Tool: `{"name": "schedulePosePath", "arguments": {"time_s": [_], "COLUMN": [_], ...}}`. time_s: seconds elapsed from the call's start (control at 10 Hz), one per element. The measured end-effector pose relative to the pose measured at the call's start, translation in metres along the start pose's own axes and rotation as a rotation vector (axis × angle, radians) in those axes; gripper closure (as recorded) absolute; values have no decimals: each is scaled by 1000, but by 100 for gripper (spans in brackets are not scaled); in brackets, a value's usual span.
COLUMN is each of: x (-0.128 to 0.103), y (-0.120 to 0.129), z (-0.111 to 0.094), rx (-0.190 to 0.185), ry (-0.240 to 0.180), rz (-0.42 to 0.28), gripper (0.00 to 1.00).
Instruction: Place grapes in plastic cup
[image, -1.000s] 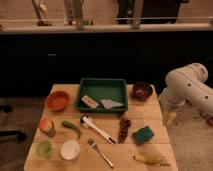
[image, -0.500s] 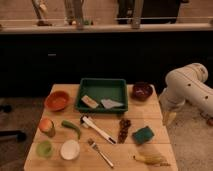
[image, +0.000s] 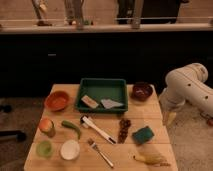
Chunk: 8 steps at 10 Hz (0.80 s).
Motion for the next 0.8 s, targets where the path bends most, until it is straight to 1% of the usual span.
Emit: {"name": "schedulePosePath", "arguments": {"time_s": [0.4, 0.6, 0.8], "x": [0, -10, -40], "y": [0, 5, 11], "z": [0, 2, 10], "rx": [1, -4, -12], "ry": [-2, -50, -107], "rz": [-5, -107, -313], "gripper": [20, 20, 20]}}
